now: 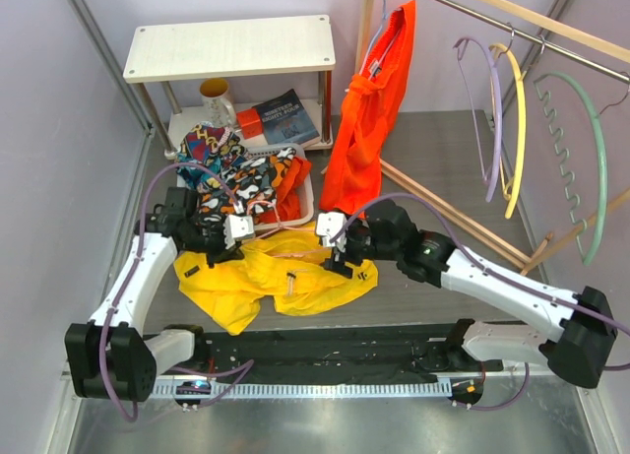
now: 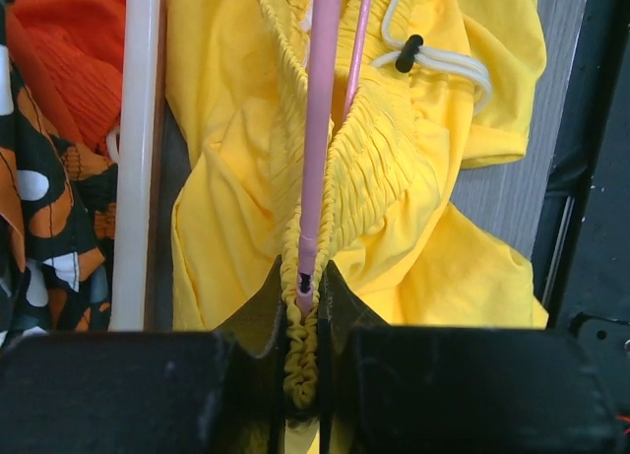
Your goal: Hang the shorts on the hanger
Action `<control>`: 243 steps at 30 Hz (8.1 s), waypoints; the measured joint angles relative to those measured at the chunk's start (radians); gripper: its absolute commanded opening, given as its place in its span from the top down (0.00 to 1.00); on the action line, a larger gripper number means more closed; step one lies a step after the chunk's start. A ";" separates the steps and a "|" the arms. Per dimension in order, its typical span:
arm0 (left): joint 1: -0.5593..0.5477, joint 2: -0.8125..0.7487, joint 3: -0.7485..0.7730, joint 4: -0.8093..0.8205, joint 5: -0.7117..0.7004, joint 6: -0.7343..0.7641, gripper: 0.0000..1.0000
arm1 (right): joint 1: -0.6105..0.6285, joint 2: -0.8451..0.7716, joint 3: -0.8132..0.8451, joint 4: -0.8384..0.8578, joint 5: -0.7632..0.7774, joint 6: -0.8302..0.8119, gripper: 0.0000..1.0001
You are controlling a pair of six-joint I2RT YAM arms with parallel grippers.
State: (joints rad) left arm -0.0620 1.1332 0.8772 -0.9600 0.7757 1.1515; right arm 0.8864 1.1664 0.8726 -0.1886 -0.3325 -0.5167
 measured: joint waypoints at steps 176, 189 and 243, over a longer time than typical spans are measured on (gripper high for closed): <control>-0.178 0.027 0.449 0.052 0.135 -0.602 0.15 | -0.293 -0.003 0.985 -1.143 0.592 0.403 0.99; -0.178 -0.025 0.424 0.055 0.137 -0.631 0.14 | -0.307 0.284 1.263 -1.054 0.970 0.581 0.99; -0.178 -0.050 0.367 0.133 0.220 -0.777 0.00 | -0.308 0.528 1.067 0.362 1.621 -0.098 0.99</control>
State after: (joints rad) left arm -0.2398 1.0832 1.2438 -0.8272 0.9958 0.3740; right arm 0.5781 1.6939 1.9400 0.1738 1.2884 -0.6151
